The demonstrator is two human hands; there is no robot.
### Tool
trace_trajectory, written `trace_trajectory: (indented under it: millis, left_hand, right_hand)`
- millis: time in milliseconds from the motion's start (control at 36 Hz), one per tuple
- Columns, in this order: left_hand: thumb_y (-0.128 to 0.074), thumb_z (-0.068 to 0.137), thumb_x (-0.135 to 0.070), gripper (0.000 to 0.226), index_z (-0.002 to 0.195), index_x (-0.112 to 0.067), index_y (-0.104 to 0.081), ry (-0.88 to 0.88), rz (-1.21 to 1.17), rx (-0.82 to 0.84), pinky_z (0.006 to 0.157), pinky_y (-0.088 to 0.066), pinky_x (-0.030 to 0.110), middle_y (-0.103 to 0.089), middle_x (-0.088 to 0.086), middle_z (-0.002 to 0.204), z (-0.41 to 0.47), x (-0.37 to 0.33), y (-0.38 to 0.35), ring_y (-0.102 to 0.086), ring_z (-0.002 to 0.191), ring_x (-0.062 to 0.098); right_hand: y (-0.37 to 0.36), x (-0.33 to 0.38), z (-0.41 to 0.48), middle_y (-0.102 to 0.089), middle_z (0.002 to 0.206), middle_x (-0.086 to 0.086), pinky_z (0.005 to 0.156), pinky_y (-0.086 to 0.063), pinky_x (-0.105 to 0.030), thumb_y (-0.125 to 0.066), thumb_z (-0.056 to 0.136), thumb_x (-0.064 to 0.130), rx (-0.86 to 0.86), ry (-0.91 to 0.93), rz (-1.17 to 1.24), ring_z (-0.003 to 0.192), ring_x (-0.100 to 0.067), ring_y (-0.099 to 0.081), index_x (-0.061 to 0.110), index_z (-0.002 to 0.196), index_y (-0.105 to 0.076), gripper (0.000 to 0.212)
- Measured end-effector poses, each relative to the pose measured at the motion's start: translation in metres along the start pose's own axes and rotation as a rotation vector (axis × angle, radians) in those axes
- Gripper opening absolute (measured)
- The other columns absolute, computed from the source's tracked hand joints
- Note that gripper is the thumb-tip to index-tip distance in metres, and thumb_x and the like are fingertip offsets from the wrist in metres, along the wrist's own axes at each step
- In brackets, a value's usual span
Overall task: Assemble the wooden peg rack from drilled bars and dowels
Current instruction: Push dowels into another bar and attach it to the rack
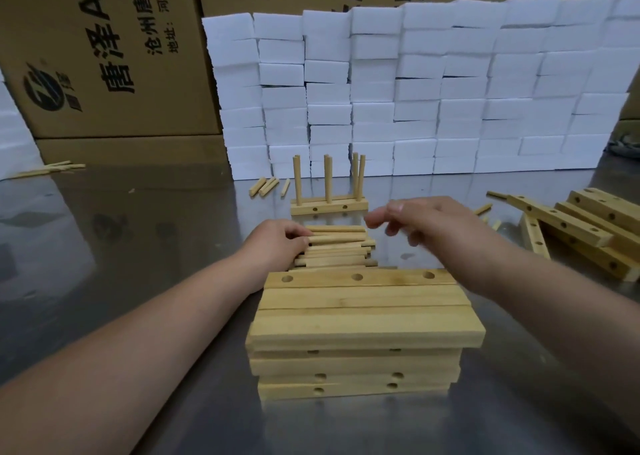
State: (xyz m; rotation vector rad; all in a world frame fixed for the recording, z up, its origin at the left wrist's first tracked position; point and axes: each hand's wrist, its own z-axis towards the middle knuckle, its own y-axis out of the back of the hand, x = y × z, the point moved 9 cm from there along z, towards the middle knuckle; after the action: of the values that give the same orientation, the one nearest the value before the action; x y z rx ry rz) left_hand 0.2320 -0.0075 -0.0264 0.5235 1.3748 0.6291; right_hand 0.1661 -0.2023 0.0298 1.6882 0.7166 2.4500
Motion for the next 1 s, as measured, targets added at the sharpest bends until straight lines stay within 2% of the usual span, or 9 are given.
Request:
trace_trajectory:
  millis: [111,194,278,361,472,556,750,917,1000]
  left_hand:
    - [-0.056,0.092,-0.022,0.012,0.095,-0.03,-0.063,0.003,-0.027,-0.006,0.049,-0.037,0.016,-0.062,-0.007,0.083,-0.001,0.0,0.0,-0.055,0.064,0.009]
    - [-0.055,0.092,-0.023,0.011,0.092,-0.032,-0.061,-0.001,-0.017,-0.011,0.05,-0.039,0.018,-0.061,-0.009,0.083,-0.001,0.0,0.001,-0.055,0.066,0.009]
    - [-0.054,0.093,-0.024,0.011,0.092,-0.033,-0.06,-0.002,-0.008,-0.016,0.05,-0.039,0.018,-0.062,-0.008,0.084,0.0,0.0,0.001,-0.056,0.066,0.009]
    - [-0.054,0.093,-0.024,0.012,0.091,-0.033,-0.06,0.002,-0.007,-0.024,0.05,-0.038,0.016,-0.062,-0.009,0.085,0.0,0.001,0.001,-0.056,0.067,0.007]
    - [-0.054,0.093,-0.024,0.012,0.091,-0.034,-0.06,0.005,-0.016,-0.026,0.048,-0.036,0.013,-0.059,-0.015,0.086,0.002,0.002,0.001,-0.054,0.068,0.001]
    - [-0.054,0.093,-0.023,0.012,0.095,-0.032,-0.061,-0.004,0.005,-0.015,0.054,-0.034,0.014,-0.056,-0.014,0.093,0.004,0.001,0.0,-0.05,0.072,-0.003]
    - [-0.055,0.092,-0.021,0.015,0.103,-0.025,-0.065,-0.015,-0.006,0.01,0.077,-0.041,0.023,-0.059,-0.008,0.101,0.005,0.001,-0.001,-0.054,0.098,0.011]
    - [-0.054,0.092,-0.014,0.018,0.079,-0.026,-0.06,-0.096,-0.08,0.0,0.054,-0.043,0.011,-0.059,-0.009,0.078,-0.001,-0.005,0.003,-0.057,0.075,0.008]
    - [-0.049,0.094,-0.019,0.016,0.087,-0.02,-0.063,-0.068,-0.081,-0.093,0.054,-0.036,0.02,-0.058,-0.009,0.075,-0.003,-0.005,0.01,-0.052,0.07,0.005]
  right_hand:
    - [-0.023,0.02,-0.009,-0.067,0.105,0.02,0.085,-0.04,-0.029,-0.047,0.058,0.071,0.316,0.011,-0.085,0.099,-0.006,-0.059,0.05,0.087,-0.071,0.043]
    - [-0.033,0.02,-0.014,-0.066,0.106,0.023,0.096,-0.041,-0.033,-0.055,0.047,0.075,0.438,-0.043,-0.178,0.105,-0.006,-0.059,0.051,0.086,-0.071,0.048]
    - [-0.044,0.015,-0.021,-0.069,0.104,0.016,0.097,-0.041,-0.027,-0.067,0.049,0.058,0.549,-0.127,-0.139,0.102,-0.002,-0.062,0.038,0.083,-0.075,0.041]
    - [-0.049,0.013,-0.025,-0.071,0.106,0.007,0.1,-0.043,-0.034,-0.068,0.061,0.045,0.604,-0.15,-0.196,0.101,-0.01,-0.064,0.029,0.092,-0.074,0.036]
    - [-0.048,0.018,-0.026,-0.072,0.1,0.004,0.097,-0.045,-0.032,-0.076,0.064,0.047,0.585,-0.14,-0.195,0.096,-0.011,-0.066,0.028,0.085,-0.075,0.028]
    - [-0.045,0.02,-0.023,-0.072,0.096,0.003,0.099,-0.044,-0.039,-0.068,0.059,0.052,0.528,-0.105,-0.187,0.095,-0.013,-0.065,0.029,0.078,-0.075,0.03]
    - [-0.046,0.019,-0.018,-0.073,0.093,0.001,0.092,-0.05,-0.033,-0.077,0.064,0.042,0.5,-0.091,-0.099,0.087,-0.012,-0.067,0.026,0.084,-0.075,0.025]
    - [-0.04,0.019,-0.013,-0.063,0.072,0.005,0.065,-0.04,-0.02,-0.068,0.066,0.029,0.423,-0.065,0.045,0.066,-0.006,-0.054,0.027,0.071,-0.071,0.006]
    - [-0.022,0.017,-0.005,-0.064,0.075,-0.001,0.062,-0.032,-0.026,-0.071,0.075,0.021,0.227,-0.065,0.147,0.066,-0.01,-0.051,0.018,0.081,-0.065,0.009]
